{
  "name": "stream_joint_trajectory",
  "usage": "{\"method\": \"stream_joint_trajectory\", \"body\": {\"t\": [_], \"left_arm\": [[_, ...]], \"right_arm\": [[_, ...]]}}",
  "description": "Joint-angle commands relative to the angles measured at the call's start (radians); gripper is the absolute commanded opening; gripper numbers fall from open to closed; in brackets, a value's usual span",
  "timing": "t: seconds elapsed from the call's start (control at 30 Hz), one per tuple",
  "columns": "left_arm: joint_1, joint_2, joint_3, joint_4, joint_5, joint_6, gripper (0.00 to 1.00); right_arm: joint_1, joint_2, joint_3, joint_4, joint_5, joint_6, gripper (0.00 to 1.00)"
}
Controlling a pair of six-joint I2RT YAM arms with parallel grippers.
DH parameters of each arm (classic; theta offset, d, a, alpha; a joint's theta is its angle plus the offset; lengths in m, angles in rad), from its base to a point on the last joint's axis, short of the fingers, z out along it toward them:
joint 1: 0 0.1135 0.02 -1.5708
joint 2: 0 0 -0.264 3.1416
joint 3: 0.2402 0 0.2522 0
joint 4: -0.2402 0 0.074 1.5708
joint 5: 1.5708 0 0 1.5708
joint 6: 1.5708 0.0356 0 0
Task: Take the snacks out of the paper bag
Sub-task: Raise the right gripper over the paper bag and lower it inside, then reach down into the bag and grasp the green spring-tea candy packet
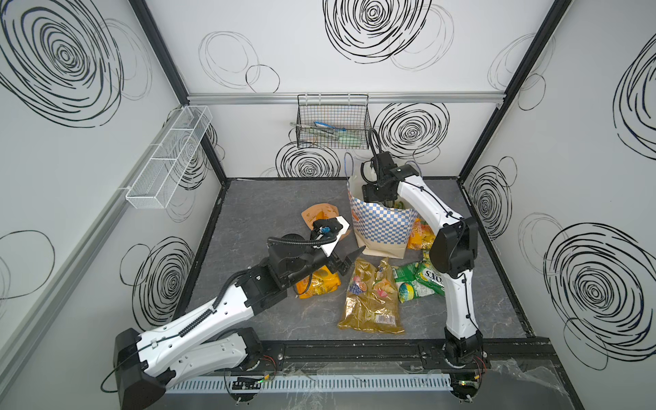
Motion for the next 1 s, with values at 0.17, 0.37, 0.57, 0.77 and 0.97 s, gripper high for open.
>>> {"method": "stream_joint_trajectory", "body": {"t": [0.17,0.37,0.57,0.77,0.97], "left_arm": [[0.008,-0.013,0.031,0.039,0.016,-0.013,0.96],[0.012,-0.012,0.032,0.041,0.021,-0.014,0.96],[0.016,-0.012,0.030,0.045,0.023,-0.017,0.96],[0.019,-0.007,0.030,0.046,0.031,-0.021,0.96],[0.024,-0.004,0.030,0.045,0.034,-0.024,0.96]], "right_arm": [[-0.044,-0.014,-0.154,-0.085,-0.042,0.005,0.82],[-0.009,0.047,-0.235,-0.123,-0.048,-0.020,0.82],[0.014,0.079,-0.309,-0.089,-0.090,-0.018,0.80],[0.030,0.102,-0.307,-0.123,-0.079,-0.032,0.76],[0.056,0.025,-0.232,-0.181,-0.133,-0.052,0.56]]}}
